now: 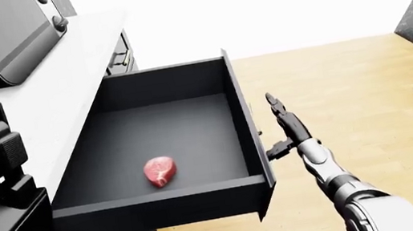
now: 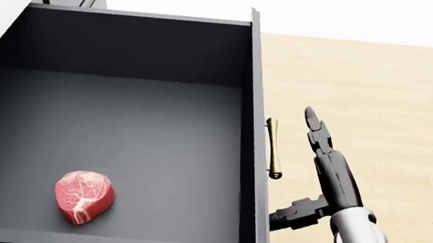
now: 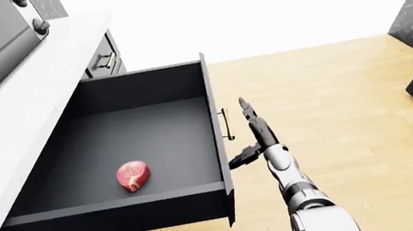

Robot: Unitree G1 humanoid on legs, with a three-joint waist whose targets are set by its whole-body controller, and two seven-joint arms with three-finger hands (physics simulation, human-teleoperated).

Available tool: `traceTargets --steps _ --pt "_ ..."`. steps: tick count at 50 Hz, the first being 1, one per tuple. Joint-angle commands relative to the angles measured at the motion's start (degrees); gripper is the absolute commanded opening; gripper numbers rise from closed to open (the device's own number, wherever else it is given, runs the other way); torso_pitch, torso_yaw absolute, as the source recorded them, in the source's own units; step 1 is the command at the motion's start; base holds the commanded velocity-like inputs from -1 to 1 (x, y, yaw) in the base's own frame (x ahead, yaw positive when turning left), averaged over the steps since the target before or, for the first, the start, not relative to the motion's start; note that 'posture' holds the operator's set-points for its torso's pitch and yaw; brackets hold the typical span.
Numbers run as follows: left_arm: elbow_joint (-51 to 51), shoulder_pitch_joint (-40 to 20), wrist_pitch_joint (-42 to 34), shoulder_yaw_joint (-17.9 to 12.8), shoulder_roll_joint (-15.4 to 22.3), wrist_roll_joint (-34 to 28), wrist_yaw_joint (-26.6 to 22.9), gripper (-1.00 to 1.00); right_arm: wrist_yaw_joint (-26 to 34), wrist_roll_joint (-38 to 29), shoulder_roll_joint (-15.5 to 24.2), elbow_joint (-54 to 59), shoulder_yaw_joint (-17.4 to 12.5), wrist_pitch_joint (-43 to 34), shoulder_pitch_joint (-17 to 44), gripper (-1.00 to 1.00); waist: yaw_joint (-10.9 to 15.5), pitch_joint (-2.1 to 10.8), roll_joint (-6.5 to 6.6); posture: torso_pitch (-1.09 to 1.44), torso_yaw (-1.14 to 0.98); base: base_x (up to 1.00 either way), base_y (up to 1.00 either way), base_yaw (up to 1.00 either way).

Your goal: Close the right drawer.

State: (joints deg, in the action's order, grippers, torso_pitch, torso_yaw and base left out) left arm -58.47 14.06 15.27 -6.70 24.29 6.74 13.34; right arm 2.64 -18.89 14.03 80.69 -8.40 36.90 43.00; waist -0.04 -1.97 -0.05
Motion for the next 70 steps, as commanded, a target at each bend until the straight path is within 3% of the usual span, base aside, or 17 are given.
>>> traceTargets --steps 1,26,43,62,67,70 --pt "-1.5 -0.5 0.7 -0.8 1.1 0.5 0.9 1.0 0.3 1.1 -0.7 -3.3 -0.3 3.5 3.3 1.0 0.4 1.45 -0.02 0.0 0.0 0.0 0.0 0.0" --pt "-1.5 -0.8 0.3 -1.1 6.3 2.1 5.4 1.0 1.6 -0.7 -3.0 -3.3 0.5 2.8 5.7 1.0 0.3 1.64 0.57 0.0 0.0 0.0 0.0 0.0" --pt "-1.5 -0.5 0.5 -0.9 4.1 1.4 3.5 1.0 2.9 -1.1 -4.4 -3.3 0.9 2.4 6.9 1.0 0.3 1.54 0.57 0.0 0.0 0.0 0.0 0.0" --pt "-1.5 -0.4 0.6 -1.2 4.7 1.9 4.0 1.0 4.0 -2.1 -6.1 -3.4 1.7 2.3 7.8 1.0 0.3 1.53 0.66 0.0 0.0 0.0 0.0 0.0" --pt "-1.5 -0.2 0.8 -1.1 4.8 1.9 4.1 1.0 5.0 -1.9 -6.2 -3.4 1.7 2.3 7.8 1.0 0.3 1.53 0.67 0.0 0.0 0.0 0.0 0.0" --pt "-1.5 -0.1 1.0 -1.1 4.8 1.8 4.1 1.0 8.6 -0.5 -6.7 -3.6 1.3 3.1 7.5 1.0 0.3 1.55 0.66 0.0 0.0 0.0 0.0 0.0"
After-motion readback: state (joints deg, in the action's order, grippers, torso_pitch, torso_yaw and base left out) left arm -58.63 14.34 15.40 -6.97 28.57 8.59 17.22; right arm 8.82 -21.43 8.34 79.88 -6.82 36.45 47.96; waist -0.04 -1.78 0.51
